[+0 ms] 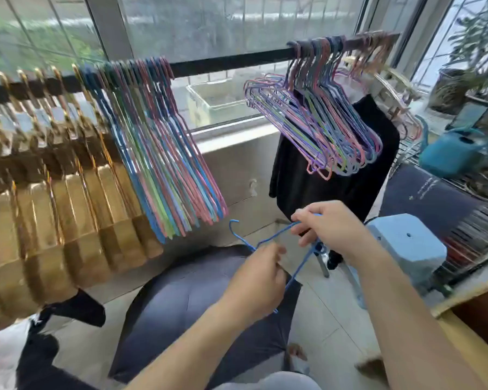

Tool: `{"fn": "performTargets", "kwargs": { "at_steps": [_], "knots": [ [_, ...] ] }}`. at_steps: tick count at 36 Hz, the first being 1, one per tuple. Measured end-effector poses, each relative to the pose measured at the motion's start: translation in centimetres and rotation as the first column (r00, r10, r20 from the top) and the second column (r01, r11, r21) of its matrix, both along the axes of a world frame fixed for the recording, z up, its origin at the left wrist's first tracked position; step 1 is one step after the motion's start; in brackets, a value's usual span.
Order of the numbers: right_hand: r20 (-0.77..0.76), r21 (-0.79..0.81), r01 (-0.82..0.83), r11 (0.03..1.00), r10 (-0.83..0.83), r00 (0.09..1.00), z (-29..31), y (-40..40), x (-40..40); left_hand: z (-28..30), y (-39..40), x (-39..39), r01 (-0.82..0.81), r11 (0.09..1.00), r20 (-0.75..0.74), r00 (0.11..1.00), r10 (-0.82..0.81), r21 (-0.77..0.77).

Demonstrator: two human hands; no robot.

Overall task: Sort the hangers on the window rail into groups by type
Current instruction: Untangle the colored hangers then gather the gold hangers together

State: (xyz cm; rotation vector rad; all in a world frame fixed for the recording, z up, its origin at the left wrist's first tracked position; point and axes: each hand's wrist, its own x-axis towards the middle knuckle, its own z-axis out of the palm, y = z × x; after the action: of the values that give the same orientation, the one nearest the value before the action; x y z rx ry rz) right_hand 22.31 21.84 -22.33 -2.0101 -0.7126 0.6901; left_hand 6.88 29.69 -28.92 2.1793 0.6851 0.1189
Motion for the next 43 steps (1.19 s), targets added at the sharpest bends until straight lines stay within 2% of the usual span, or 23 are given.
{"fn": "performTargets", "kwargs": {
  "at_steps": [2,5,8,10,12,15,19,21,25,27,29,31,33,34,39,43],
  "knots": [
    [0.063,0.061,0.062,0.996,-0.066,0.996,0.6,-0.9,0.4,-6.2,-0.3,-1.5,-0.161,0.951,-0.226,0.969,0.102,-0.263],
    [0.110,0.140,0.170,0.975,-0.186,0.976,1.1,-1.8,1.1,-10.1,-0.2,-3.4,-0.420,0.733,-0.396,0.891,0.221,-0.536],
    [0.127,0.144,0.210,0.967,-0.228,0.965,1.0,-1.9,1.0,-9.3,1.1,-3.7,-0.560,0.449,-0.378,0.818,0.433,-0.697],
    [0.095,0.122,0.225,0.967,-0.237,0.967,0.0,-2.1,0.9,-9.0,1.5,-3.7,-0.525,0.364,-0.307,0.804,0.510,-0.769],
    [0.059,0.110,0.255,0.961,-0.262,0.963,-1.0,-2.4,1.2,-8.9,1.4,-3.8,-0.463,0.377,-0.224,0.819,0.528,-0.802],
    [0.026,0.076,0.326,0.942,-0.329,0.944,-1.7,-2.5,2.0,-8.4,1.2,-4.9,-0.303,0.440,-0.127,0.914,0.386,-0.845],
    [-0.023,0.073,0.472,0.878,-0.472,0.881,-3.4,-2.5,3.6,-8.4,1.3,-5.3,-0.193,0.445,-0.057,0.952,0.302,-0.874],
    [0.039,0.091,0.522,0.848,-0.527,0.849,-4.7,-2.3,4.1,-7.8,1.0,-5.1,-0.166,0.472,-0.012,0.950,0.313,-0.866],
    [0.319,0.118,0.579,0.807,-0.583,0.747,-7.0,-1.7,3.1,-7.0,1.0,-4.5,-0.180,0.515,0.043,0.919,0.392,-0.838],
    [0.374,0.107,0.508,0.855,-0.508,0.776,-7.9,-1.2,1.6,-6.6,1.1,-4.1,-0.218,0.551,0.053,0.900,0.433,-0.806],
    [0.345,-0.011,0.363,0.932,-0.337,0.876,-8.5,-0.6,-0.3,-6.1,1.2,-3.7,-0.238,0.584,0.064,0.892,0.448,-0.776],
    [0.149,-0.154,0.098,0.983,-0.075,0.986,-9.0,-0.1,-3.2,-5.7,1.2,-3.3,-0.242,0.605,0.082,0.885,0.458,-0.759],
    [-0.097,-0.159,-0.178,0.971,0.164,0.982,-9.6,0.2,-6.3,-5.3,0.9,-2.5,-0.230,0.598,0.115,0.869,0.481,-0.768],
    [-0.111,-0.155,-0.254,0.955,0.239,0.965,-10.3,0.5,-7.5,-5.0,0.8,-2.2,-0.234,0.591,0.126,0.855,0.503,-0.772],
    [-0.029,-0.152,-0.258,0.954,0.256,0.966,-12.1,0.9,-9.9,-3.9,0.1,-1.1,-0.236,0.593,0.137,0.846,0.515,-0.770],
    [-0.063,-0.072,-0.126,0.989,0.121,0.991,-12.1,0.9,-8.7,-3.5,-0.3,-0.9,-0.222,0.546,0.081,0.876,0.476,-0.808]
  ]
}}
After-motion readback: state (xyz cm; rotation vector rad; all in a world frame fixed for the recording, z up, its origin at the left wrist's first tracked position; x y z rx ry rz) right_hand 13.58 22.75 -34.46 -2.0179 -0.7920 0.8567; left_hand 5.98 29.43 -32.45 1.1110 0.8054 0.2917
